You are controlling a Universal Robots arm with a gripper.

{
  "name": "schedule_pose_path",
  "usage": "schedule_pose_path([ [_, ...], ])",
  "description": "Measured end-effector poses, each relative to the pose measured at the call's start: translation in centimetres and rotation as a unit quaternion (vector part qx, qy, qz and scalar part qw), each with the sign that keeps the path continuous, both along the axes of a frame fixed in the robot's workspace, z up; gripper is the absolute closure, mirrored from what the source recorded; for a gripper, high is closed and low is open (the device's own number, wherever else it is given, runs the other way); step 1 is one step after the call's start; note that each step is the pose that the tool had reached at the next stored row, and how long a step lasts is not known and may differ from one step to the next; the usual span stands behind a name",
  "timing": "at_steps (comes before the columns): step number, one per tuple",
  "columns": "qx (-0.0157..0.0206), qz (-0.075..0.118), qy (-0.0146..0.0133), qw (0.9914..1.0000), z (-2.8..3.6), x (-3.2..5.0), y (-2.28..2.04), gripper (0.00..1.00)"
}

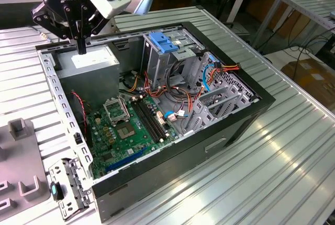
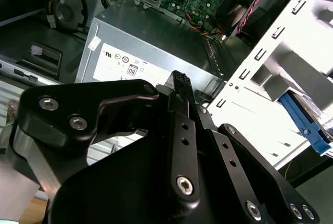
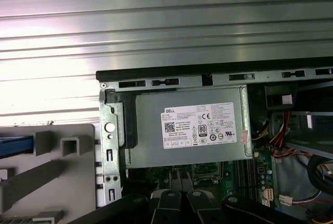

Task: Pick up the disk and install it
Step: 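Reach for the disk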

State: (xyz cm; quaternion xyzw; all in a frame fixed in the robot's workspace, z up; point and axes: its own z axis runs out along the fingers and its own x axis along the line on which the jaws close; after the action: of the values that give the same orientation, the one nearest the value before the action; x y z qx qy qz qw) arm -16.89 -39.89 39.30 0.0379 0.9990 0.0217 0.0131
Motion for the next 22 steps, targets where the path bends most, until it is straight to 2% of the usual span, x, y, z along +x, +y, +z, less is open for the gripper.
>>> schedule_pose_path([
  [22, 0.0000, 0.000, 0.0001, 1.00000, -0.03, -0.87, 0.00, 0.89],
])
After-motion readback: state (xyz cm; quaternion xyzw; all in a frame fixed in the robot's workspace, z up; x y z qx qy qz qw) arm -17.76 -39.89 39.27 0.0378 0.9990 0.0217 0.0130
